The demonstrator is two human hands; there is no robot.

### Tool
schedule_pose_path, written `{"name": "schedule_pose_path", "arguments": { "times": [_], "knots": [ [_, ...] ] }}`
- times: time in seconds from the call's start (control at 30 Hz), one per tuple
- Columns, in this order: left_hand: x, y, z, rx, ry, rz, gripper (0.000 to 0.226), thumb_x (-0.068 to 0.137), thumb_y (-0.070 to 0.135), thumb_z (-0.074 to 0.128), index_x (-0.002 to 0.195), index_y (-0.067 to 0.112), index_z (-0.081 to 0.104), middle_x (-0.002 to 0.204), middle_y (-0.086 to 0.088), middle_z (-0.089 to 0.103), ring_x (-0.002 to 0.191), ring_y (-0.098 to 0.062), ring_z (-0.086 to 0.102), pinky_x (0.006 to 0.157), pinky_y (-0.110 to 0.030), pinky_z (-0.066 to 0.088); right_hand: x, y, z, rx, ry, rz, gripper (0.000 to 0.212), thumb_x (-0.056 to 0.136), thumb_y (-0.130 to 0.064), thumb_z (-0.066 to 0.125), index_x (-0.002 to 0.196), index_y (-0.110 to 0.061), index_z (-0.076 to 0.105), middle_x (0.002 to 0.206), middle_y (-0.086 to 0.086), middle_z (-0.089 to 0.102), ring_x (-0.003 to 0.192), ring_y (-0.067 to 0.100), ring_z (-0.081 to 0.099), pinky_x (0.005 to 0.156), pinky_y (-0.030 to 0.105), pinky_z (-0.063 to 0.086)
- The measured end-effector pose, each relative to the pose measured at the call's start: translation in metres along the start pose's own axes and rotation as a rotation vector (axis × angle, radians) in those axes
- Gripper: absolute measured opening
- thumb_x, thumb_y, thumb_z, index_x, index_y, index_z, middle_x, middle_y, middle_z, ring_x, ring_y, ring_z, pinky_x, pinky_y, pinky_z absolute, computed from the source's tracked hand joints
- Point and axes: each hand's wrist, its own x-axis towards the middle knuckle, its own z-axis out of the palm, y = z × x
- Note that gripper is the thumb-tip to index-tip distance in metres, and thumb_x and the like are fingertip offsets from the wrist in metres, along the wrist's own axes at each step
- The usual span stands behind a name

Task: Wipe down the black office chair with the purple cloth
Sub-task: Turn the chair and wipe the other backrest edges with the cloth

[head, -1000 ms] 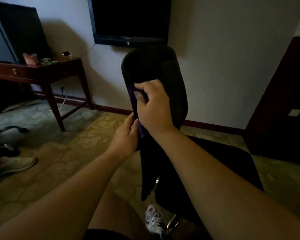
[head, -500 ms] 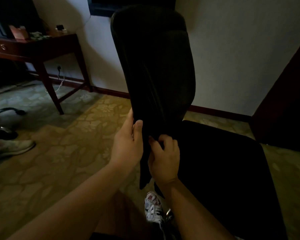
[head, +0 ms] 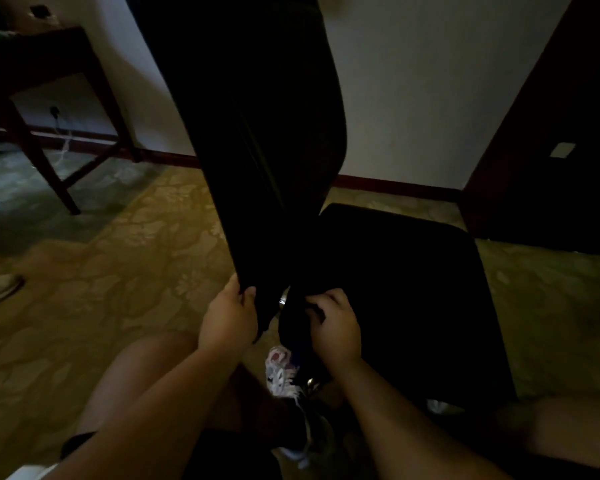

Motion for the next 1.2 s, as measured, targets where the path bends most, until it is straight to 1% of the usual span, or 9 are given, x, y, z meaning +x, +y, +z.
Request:
{"name": "schedule_pose_path", "arguments": {
  "times": [0.13,0.27,0.4,0.47,0.6,0.73,0.9,1.03,1.2],
  "knots": [
    [0.003,-0.002,0.005,-0.016,0.036,-0.008,0.039,0.104,0.032,0.038,0.142,0.038,0.042,0.114,0.007,0.066,0.091,-0.01,0.064,0.068,-0.03,0.052,0.011,0.045,-0.043,0.015,0.14,0.206,0.033,0.095,-0.024,0.061,0.127,-0.015,0.063,0.127,0.01,0.051,0.112,0.029,0.055,0.09,0.024,0.039],
    [0.008,-0.001,0.009,0.011,0.095,0.001,0.039,0.105,0.03,0.039,0.144,0.035,0.042,0.109,0.009,0.062,0.076,0.006,0.053,0.062,-0.023,0.048,-0.002,0.097,-0.068,0.061,0.071,0.567,0.069,0.096,-0.046,0.049,0.154,-0.018,0.024,0.155,0.014,0.02,0.135,0.04,0.034,0.104,0.045,0.04],
    [0.011,0.002,0.01,-0.002,0.133,0.005,0.037,0.105,0.027,0.038,0.141,0.034,0.046,0.108,0.006,0.065,0.078,0.002,0.057,0.065,-0.03,0.051,-0.028,0.095,-0.037,-0.424,-0.204,0.37,0.095,0.083,-0.07,0.052,0.155,-0.022,0.014,0.16,0.01,0.015,0.145,0.033,0.02,0.113,0.047,0.023],
    [0.014,0.003,0.01,-0.018,0.142,-0.019,0.035,0.105,0.027,0.038,0.138,0.035,0.048,0.105,0.006,0.065,0.078,-0.001,0.059,0.069,-0.033,0.052,-0.03,0.086,-0.026,-0.51,-0.262,0.292,0.085,0.085,-0.064,0.054,0.154,-0.026,0.02,0.158,0.007,0.019,0.144,0.029,0.02,0.114,0.046,0.019],
    [0.023,0.002,0.005,-0.066,0.104,-0.033,0.034,0.106,0.027,0.037,0.136,0.035,0.05,0.107,0.004,0.067,0.083,-0.01,0.065,0.065,-0.033,0.054,-0.003,0.071,-0.029,-0.566,-0.264,0.107,0.051,0.089,-0.043,0.06,0.137,-0.033,0.051,0.141,0.003,0.04,0.128,0.027,0.036,0.101,0.04,0.034],
    [0.034,0.002,0.002,-0.141,0.076,-0.054,0.035,0.106,0.025,0.038,0.138,0.031,0.05,0.101,0.006,0.066,0.079,-0.01,0.064,0.056,-0.022,0.046,0.032,0.085,-0.051,-0.608,-0.237,0.302,0.047,0.088,-0.042,0.057,0.133,-0.03,0.053,0.13,0.007,0.036,0.117,0.027,0.04,0.09,0.037,0.045],
    [0.055,-0.003,0.005,-0.172,0.136,-0.055,0.033,0.105,0.026,0.039,0.135,0.032,0.053,0.108,0.002,0.067,0.086,-0.011,0.063,0.067,-0.028,0.049,0.042,0.128,-0.085,-0.494,-0.147,0.616,0.059,0.09,-0.059,0.047,0.138,-0.025,0.047,0.13,0.013,0.032,0.11,0.034,0.044,0.083,0.037,0.047],
    [0.074,-0.003,0.006,-0.214,0.148,-0.083,0.034,0.104,0.029,0.04,0.135,0.035,0.052,0.108,0.002,0.067,0.092,-0.018,0.066,0.076,-0.035,0.052,0.042,0.121,-0.069,-0.449,-0.148,0.592,0.068,0.088,-0.064,0.047,0.14,-0.021,0.046,0.13,0.013,0.039,0.105,0.033,0.052,0.079,0.036,0.051],
    [0.112,-0.009,0.0,-0.324,0.092,-0.142,0.034,0.102,0.03,0.043,0.133,0.043,0.051,0.112,0.007,0.067,0.103,-0.025,0.068,0.087,-0.045,0.055,0.053,0.084,-0.026,-0.43,-0.337,0.386,0.073,0.087,-0.062,0.047,0.147,-0.023,0.034,0.135,0.011,0.038,0.115,0.031,0.05,0.088,0.036,0.051]
  ]
}}
